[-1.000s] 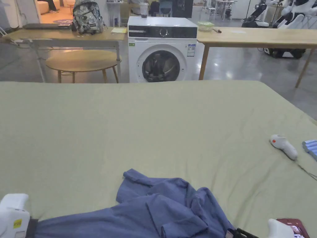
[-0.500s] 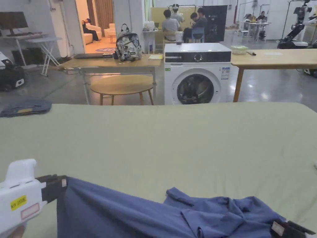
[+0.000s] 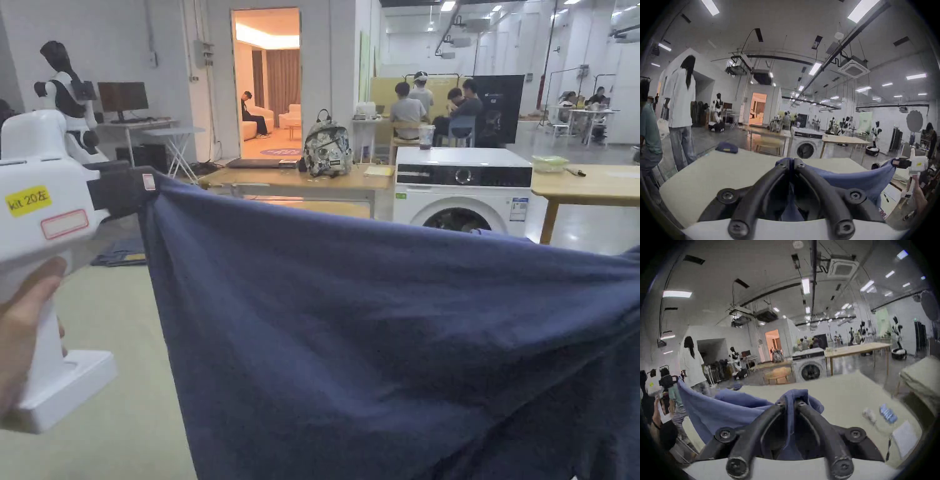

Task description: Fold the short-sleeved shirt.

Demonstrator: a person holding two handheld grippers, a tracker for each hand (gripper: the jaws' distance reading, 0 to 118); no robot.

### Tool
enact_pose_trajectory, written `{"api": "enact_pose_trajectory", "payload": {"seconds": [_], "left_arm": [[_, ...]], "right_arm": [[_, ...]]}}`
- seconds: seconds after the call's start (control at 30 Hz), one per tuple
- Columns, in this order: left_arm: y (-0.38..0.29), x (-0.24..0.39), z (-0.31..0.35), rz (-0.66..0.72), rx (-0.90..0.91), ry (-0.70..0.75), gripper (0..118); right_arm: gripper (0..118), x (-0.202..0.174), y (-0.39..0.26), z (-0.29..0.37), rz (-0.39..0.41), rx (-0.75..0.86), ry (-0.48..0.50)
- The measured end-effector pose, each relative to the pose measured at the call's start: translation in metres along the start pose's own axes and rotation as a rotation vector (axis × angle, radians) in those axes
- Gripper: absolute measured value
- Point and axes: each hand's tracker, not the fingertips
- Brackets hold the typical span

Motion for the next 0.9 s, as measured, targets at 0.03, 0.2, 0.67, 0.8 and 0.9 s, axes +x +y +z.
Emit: {"api": "enact_pose_trajectory", "payload": {"seconds": [0.03,0.2,0.67,0.8,0.9], "left_arm": [[0.008,0.003,-0.007,-0.008,0.003,0.000,0],[0.036,0.006,-0.055,-0.048,0.018,0.020,0],[0.054,0.007,-0.175,-0.058,-0.002,0.062,0],[0.045,0.000,-0.201,-0.067,-0.016,0.067,0],[0.017,-0.006,-0.218,-0.057,-0.070,0.069,0]], "right_arm": [[6,-0.002,0.012,-0.006,0.022,0.021,-0.015],[6,-0.007,0.061,-0.048,0.050,0.034,-0.034],[6,0.001,0.118,-0.173,0.112,0.005,-0.117],[6,0.011,0.112,-0.198,0.091,-0.017,-0.128],[6,0.021,0.093,-0.215,0.049,-0.045,-0.125]]}}
